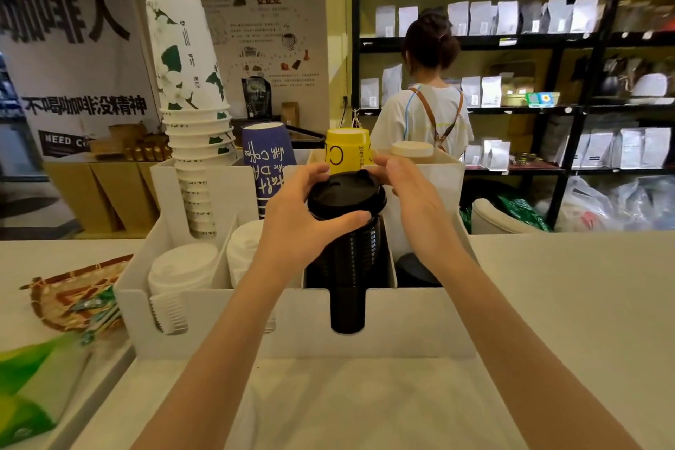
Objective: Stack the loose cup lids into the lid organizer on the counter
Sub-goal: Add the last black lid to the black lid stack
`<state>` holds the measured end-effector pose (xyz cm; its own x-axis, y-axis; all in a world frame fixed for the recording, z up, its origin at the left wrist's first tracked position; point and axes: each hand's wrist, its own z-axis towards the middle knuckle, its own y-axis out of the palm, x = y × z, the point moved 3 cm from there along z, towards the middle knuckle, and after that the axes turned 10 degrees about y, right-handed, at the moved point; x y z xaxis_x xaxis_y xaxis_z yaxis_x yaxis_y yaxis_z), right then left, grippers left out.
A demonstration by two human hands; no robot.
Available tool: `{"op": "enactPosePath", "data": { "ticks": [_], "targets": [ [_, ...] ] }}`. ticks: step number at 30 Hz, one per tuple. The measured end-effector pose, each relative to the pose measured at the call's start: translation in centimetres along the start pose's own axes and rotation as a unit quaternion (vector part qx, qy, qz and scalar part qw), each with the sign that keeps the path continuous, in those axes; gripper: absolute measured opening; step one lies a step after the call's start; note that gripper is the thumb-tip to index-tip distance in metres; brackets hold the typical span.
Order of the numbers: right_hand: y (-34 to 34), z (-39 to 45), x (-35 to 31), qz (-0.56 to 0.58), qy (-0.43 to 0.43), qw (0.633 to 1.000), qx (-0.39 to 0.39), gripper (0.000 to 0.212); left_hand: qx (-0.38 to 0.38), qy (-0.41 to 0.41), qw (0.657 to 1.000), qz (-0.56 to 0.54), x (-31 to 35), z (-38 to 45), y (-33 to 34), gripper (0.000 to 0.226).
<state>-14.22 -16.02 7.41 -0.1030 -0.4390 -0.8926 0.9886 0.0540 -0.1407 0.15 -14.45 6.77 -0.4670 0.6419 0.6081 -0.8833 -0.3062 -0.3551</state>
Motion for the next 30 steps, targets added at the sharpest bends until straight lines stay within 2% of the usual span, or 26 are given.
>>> {"op": "enactPosePath", "data": {
  "ticks": [11,17,21,30],
  "targets": [
    [0.0,0.4,1.8,-0.011,0.026,1.0,0.0,0.032,-0.046,-0.006,0.998,0.043,-0.9,0.2,0.0,0.066],
    [0.0,0.3,2.0,-0.035,0.042,0.999,0.0,0.022,-0.065,-0.009,0.996,0.056,-0.9,0.1,0.1,0.064],
    [-0.4,-0.1,1.6,-0.056,0.045,0.997,0.011,0.022,-0.087,-0.014,0.994,0.056,-1.1,0.2,-0.3,0.068],
    [0.1,-1.5,0.8,-0.099,0.032,0.994,0.026,0.021,-0.093,0.019,0.991,0.091,-0.3,0.0,-0.7,0.059]
  ]
}}
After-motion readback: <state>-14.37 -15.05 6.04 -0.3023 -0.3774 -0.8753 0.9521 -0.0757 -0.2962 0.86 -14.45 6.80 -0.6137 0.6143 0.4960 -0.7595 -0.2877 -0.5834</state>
